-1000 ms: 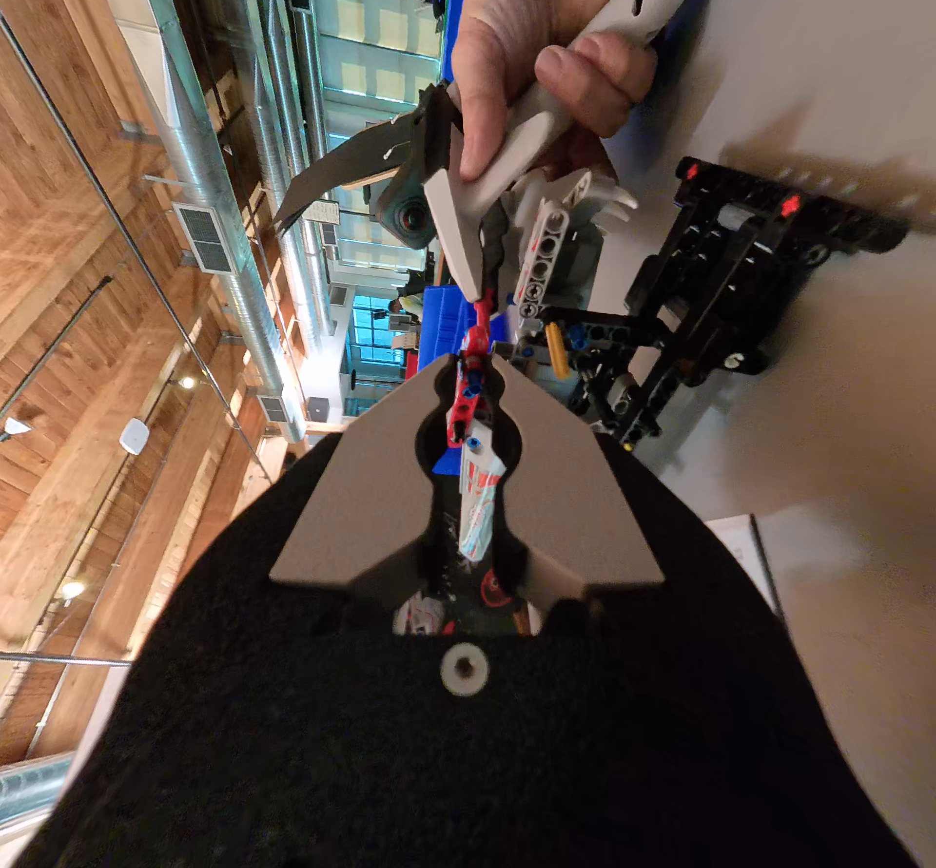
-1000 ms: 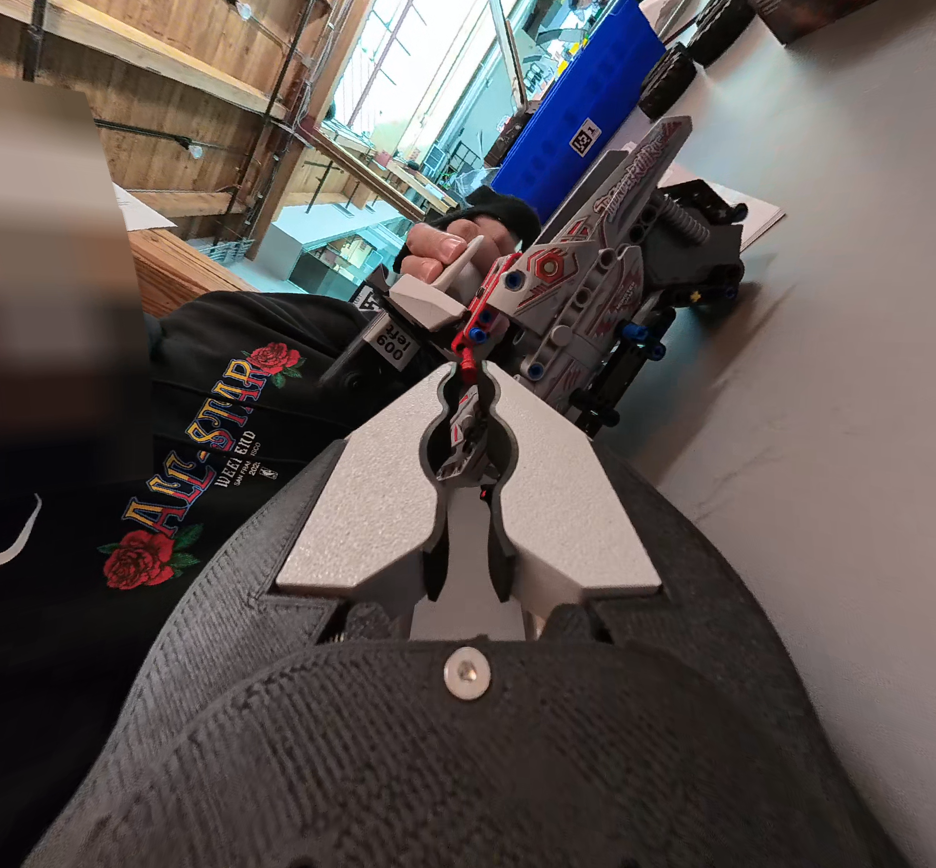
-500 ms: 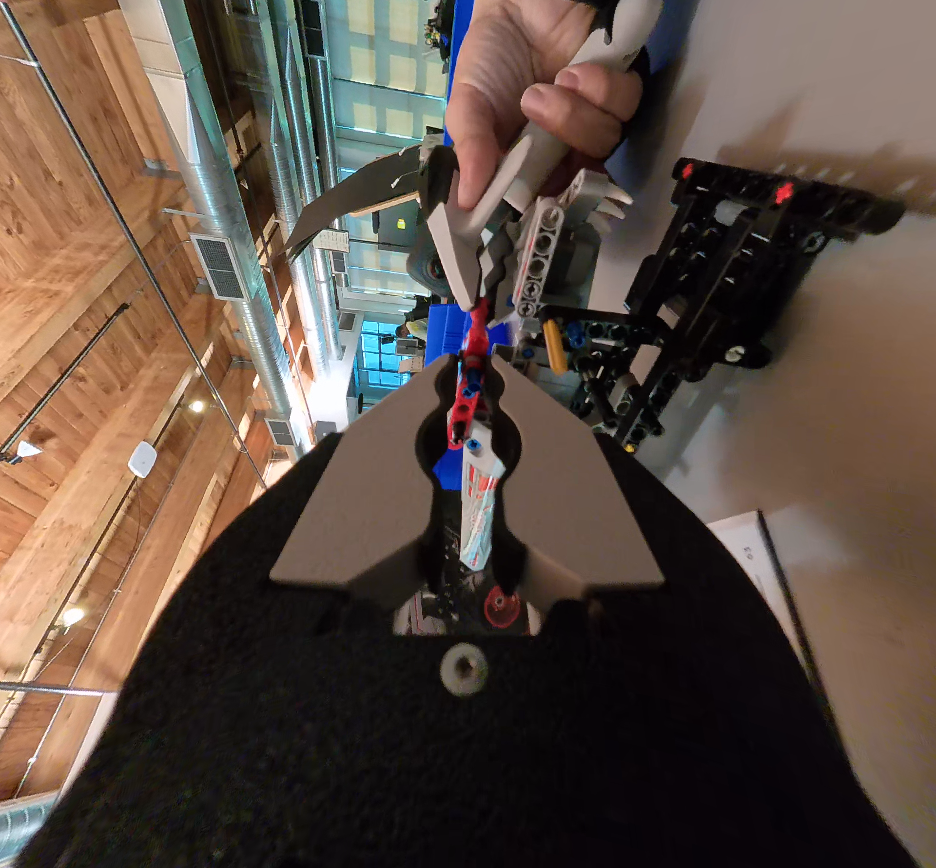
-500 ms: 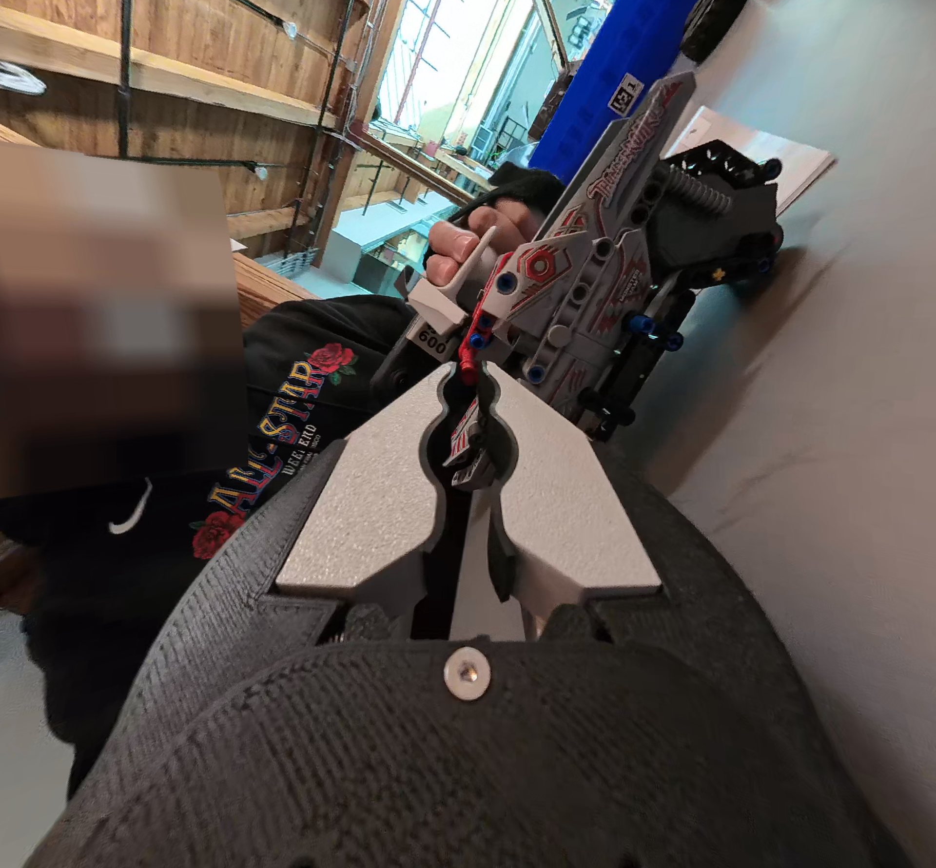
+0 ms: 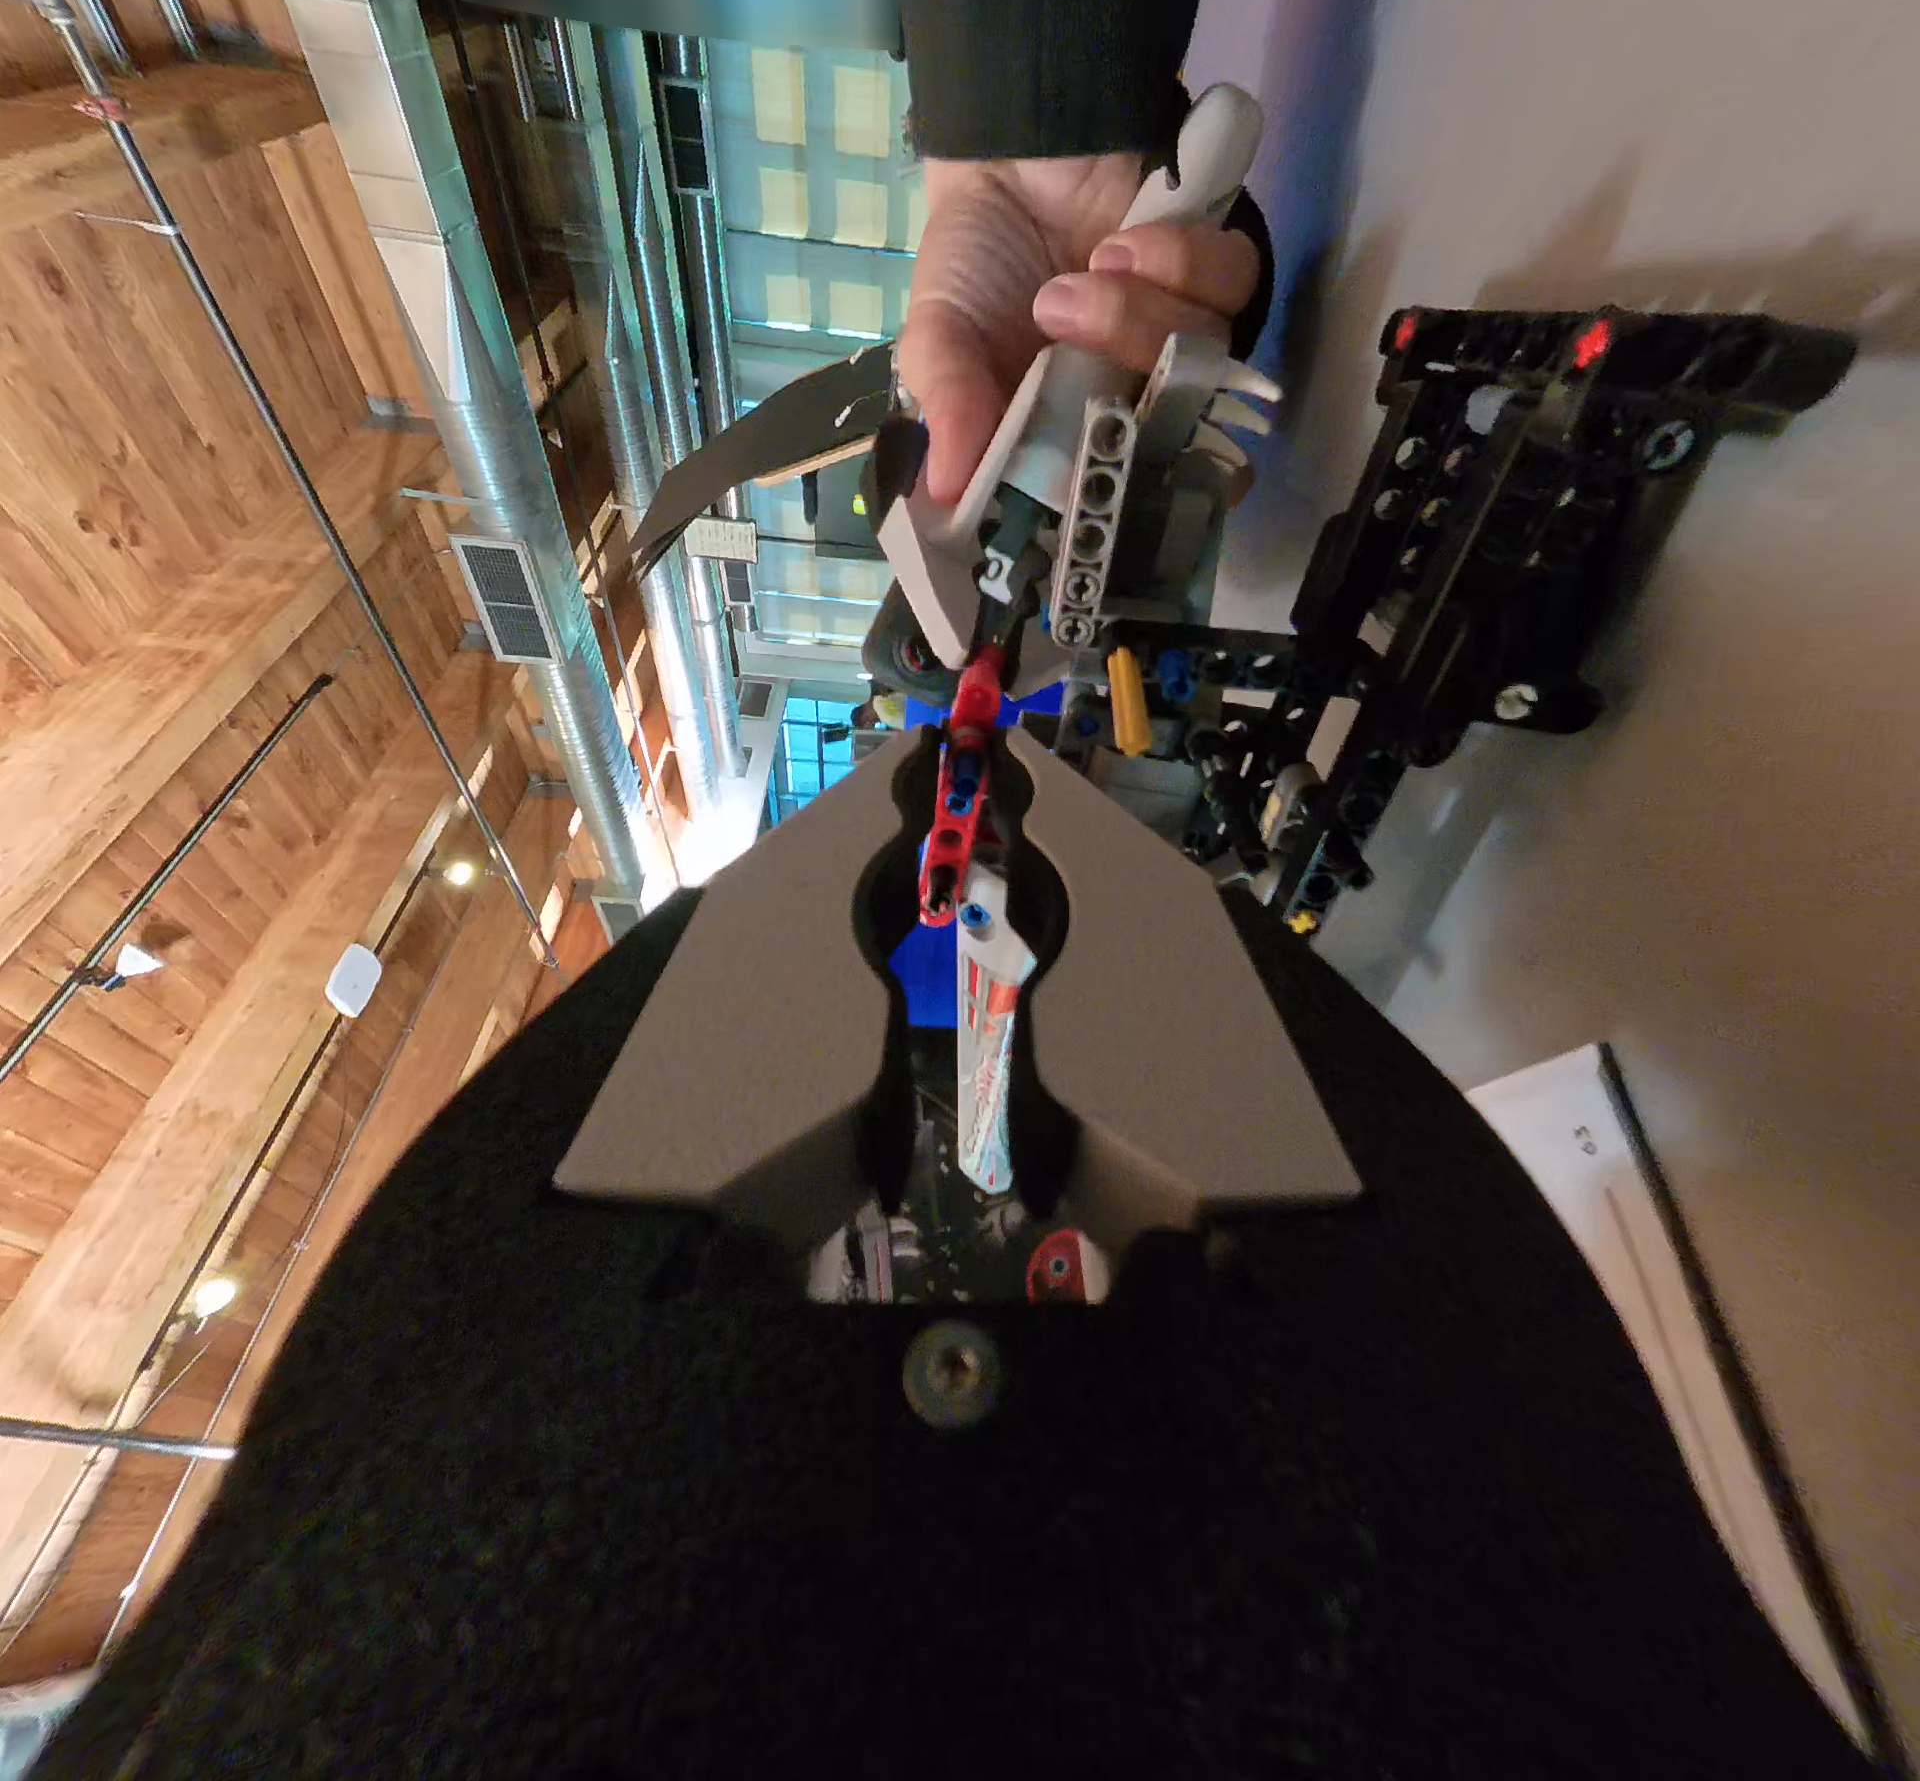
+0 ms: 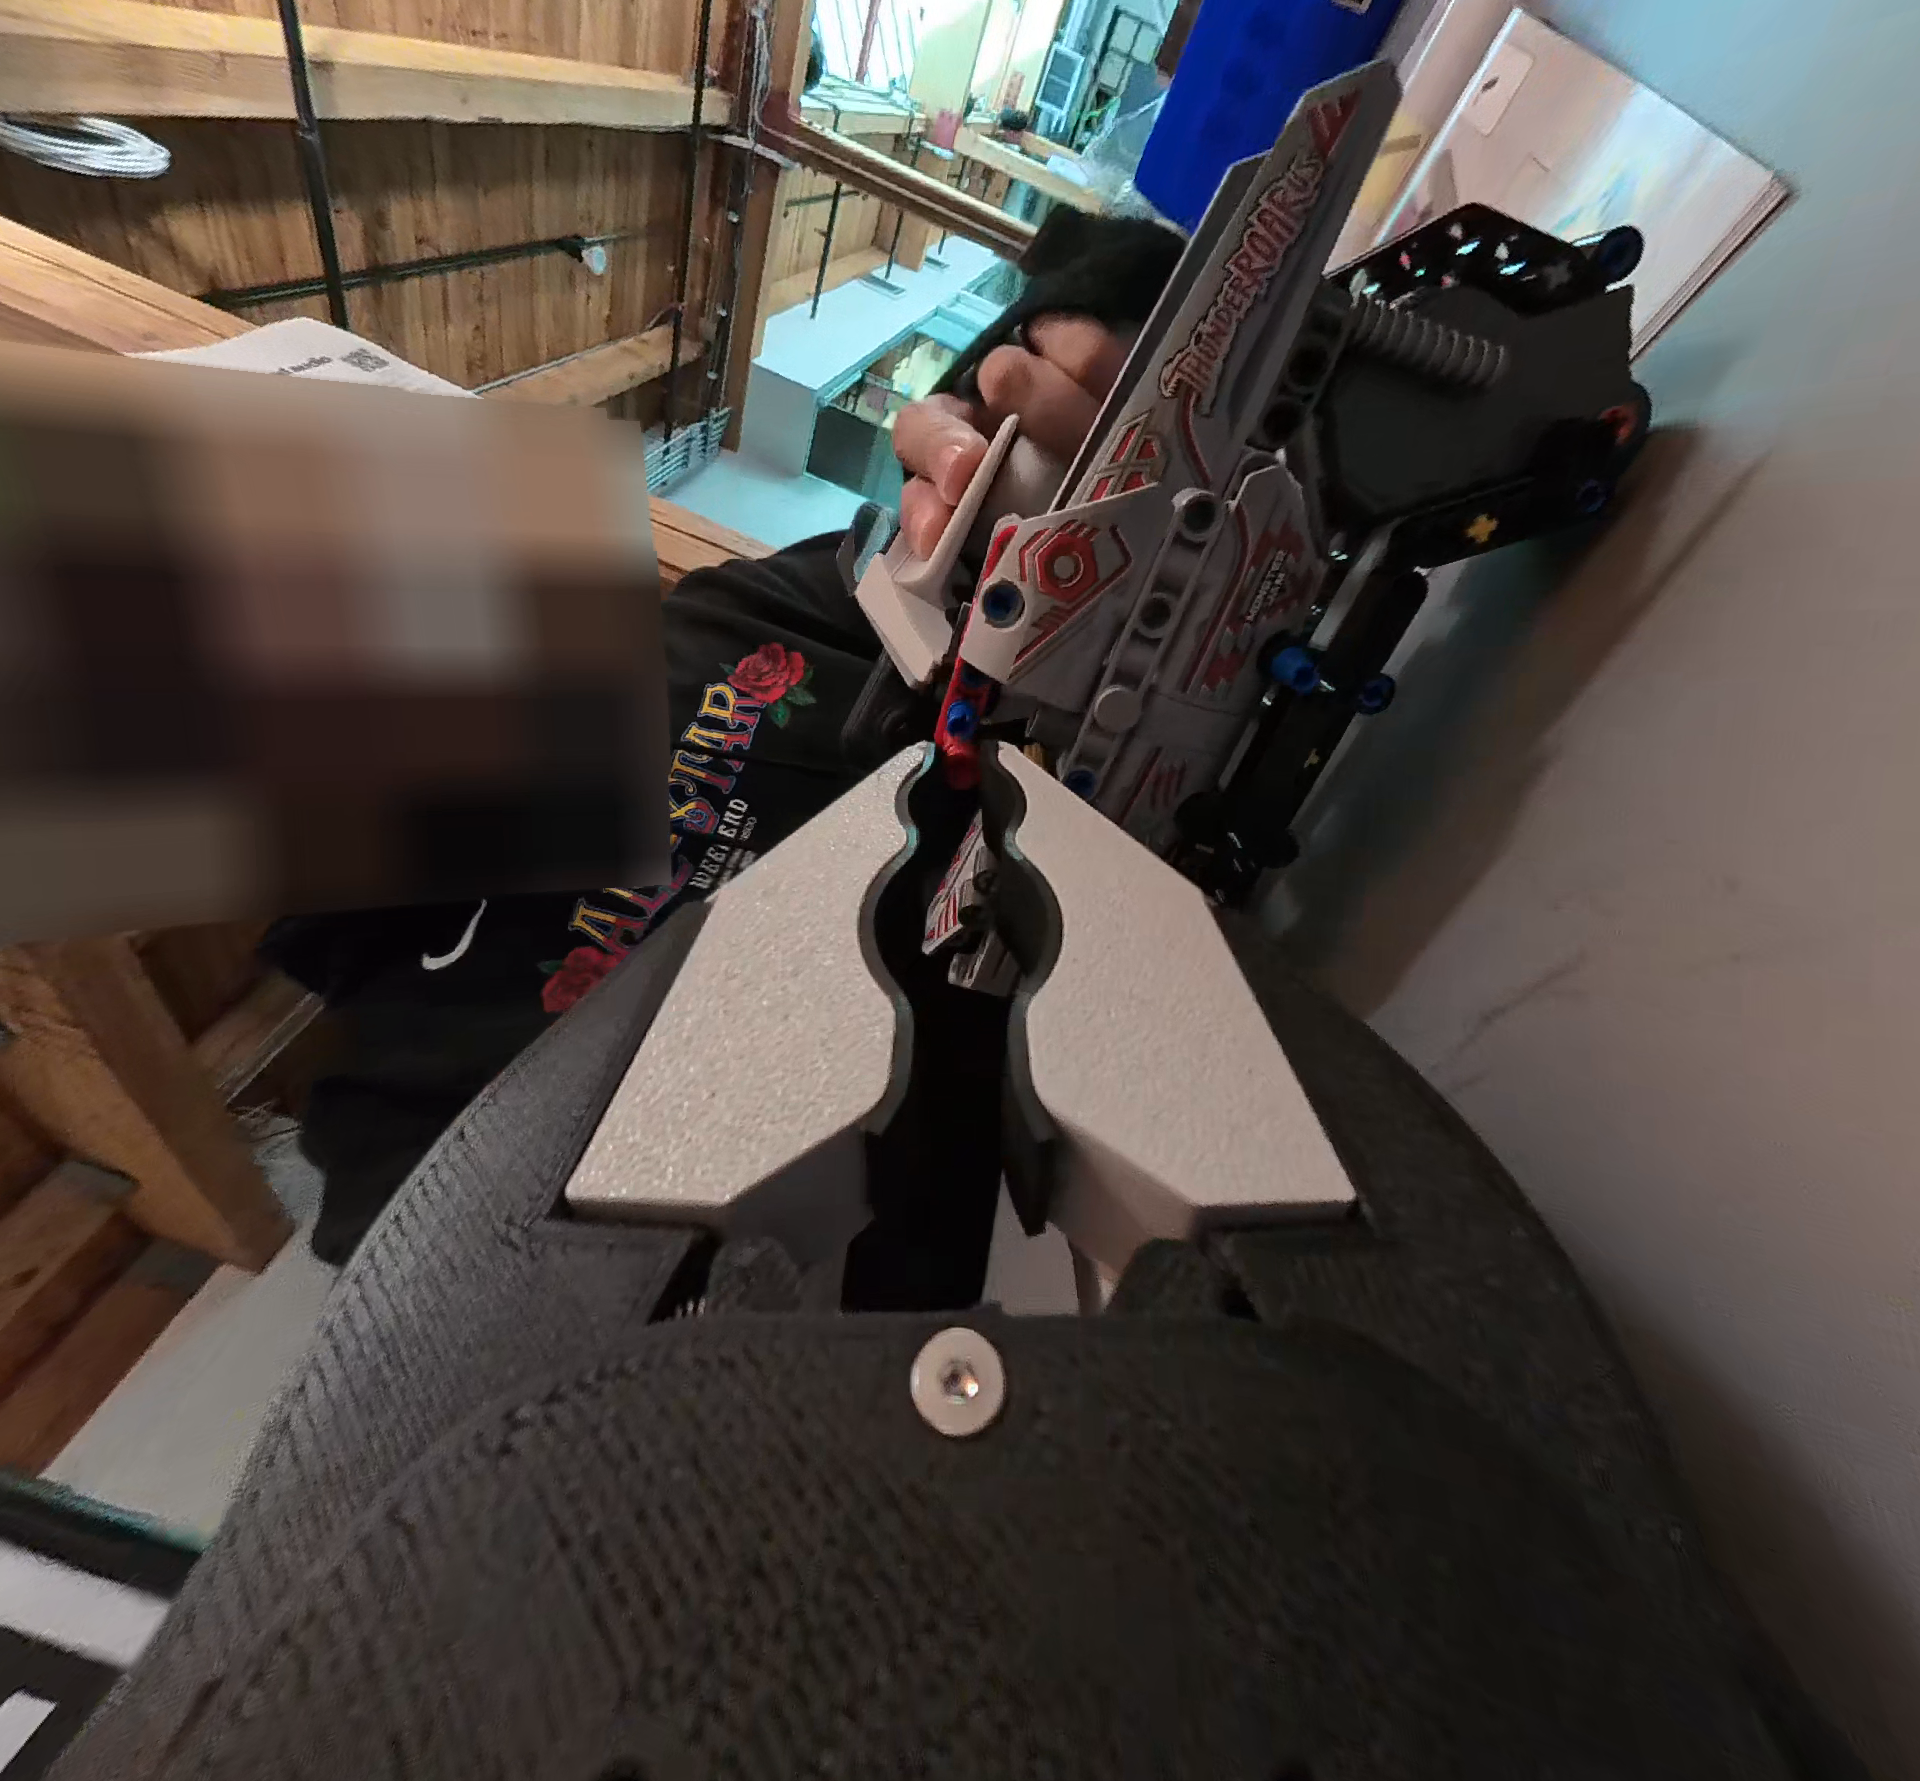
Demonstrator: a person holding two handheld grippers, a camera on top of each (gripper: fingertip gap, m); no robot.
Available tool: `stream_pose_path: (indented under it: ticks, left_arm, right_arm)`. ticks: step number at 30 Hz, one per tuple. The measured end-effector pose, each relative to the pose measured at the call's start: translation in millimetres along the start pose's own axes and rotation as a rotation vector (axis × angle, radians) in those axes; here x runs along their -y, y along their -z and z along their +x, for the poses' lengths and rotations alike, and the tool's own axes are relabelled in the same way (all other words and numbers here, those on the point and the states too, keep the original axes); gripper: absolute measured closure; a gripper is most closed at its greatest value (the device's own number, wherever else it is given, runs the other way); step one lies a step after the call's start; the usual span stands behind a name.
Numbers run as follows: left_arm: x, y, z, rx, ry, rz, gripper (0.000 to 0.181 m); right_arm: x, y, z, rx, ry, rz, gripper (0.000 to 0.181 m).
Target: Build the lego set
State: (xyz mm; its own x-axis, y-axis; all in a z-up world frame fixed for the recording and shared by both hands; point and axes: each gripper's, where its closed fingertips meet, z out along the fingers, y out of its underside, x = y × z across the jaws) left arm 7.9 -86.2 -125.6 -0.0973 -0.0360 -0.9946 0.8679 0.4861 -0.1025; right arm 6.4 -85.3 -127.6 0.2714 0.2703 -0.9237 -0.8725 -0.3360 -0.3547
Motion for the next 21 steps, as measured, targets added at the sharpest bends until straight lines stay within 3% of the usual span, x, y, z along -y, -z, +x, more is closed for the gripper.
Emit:
stream_pose_path:
  ticks: [11,21]
  left_arm:
    - [-2.7,-2.6,-1.0,0.027,-0.001,-0.035,0.175]
    - [-5.0,-4.4,-1.7,0.036,-0.016,-0.058,0.175]
  right_arm:
    - [7.2,1.2,4.2,-0.183,0.154,0.188,0.174]
    - [10.1,1.9,0.5,-0.484,0.253,0.376,0.175]
